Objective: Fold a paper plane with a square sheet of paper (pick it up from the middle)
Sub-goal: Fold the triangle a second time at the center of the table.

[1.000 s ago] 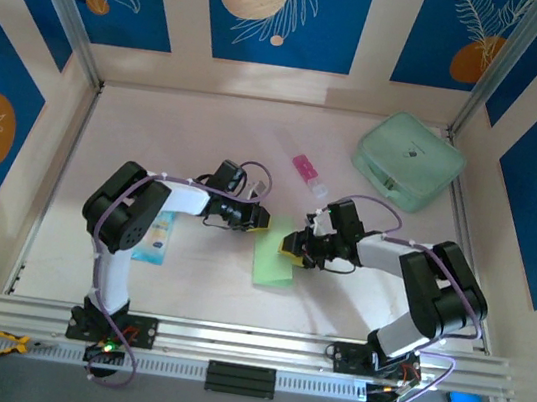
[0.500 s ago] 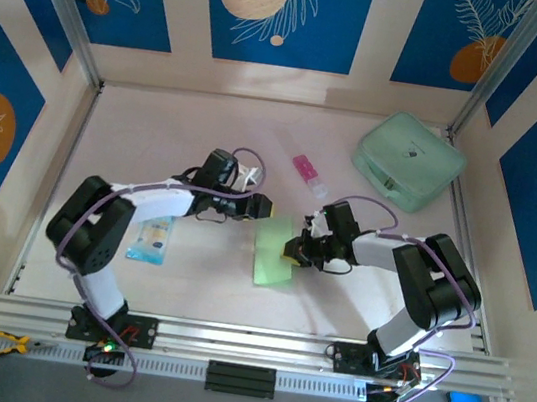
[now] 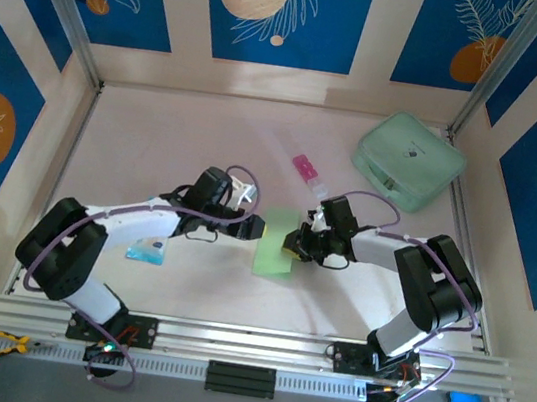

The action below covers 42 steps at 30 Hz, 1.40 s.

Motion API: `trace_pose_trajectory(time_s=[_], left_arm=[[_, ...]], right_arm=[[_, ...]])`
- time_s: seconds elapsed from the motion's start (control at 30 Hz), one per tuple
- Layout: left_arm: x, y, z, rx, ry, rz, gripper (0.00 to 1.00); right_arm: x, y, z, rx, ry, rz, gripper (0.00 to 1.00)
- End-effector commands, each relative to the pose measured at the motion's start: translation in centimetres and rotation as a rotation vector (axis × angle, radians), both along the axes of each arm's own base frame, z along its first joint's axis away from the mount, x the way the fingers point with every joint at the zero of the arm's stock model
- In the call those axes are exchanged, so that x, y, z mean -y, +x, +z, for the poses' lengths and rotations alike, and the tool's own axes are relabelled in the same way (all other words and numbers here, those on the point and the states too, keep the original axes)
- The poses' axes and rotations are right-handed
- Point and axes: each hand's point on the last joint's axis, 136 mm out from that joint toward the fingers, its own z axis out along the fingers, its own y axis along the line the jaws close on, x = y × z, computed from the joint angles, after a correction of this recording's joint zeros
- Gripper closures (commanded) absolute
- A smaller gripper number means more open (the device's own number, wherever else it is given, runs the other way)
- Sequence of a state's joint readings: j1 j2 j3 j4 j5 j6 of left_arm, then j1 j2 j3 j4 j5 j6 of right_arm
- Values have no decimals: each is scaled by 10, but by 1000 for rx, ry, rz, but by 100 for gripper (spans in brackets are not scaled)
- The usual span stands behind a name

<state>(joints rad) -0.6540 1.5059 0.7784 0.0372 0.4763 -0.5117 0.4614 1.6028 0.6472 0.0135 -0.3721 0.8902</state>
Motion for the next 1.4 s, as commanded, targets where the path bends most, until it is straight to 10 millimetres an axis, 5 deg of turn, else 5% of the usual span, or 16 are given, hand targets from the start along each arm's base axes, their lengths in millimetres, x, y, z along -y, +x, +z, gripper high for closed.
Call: trace_pose_trajectory(time_s=[0.0,0.33,0.63,0.8,1.03,1.37], left_arm=[[5,-10,10,132,9,-60,47],[32,-62,-5,423,271,-245,40],[57,-79,-21,686,564,-372,24],[61,-71,-31,746,696,-370,21],[61,-60,-37,763,755,-326,26],[68,-63,-37,745,721,-337,57]], right_arm=[[-8,6,19,18,63,33,80],[-9,17,24,6,109,57,79],[-9,19,21,-6,122,66,79],[-9,19,20,-4,119,65,79],[-8,17,21,-4,125,66,79],[-3,16,22,0,124,55,79]])
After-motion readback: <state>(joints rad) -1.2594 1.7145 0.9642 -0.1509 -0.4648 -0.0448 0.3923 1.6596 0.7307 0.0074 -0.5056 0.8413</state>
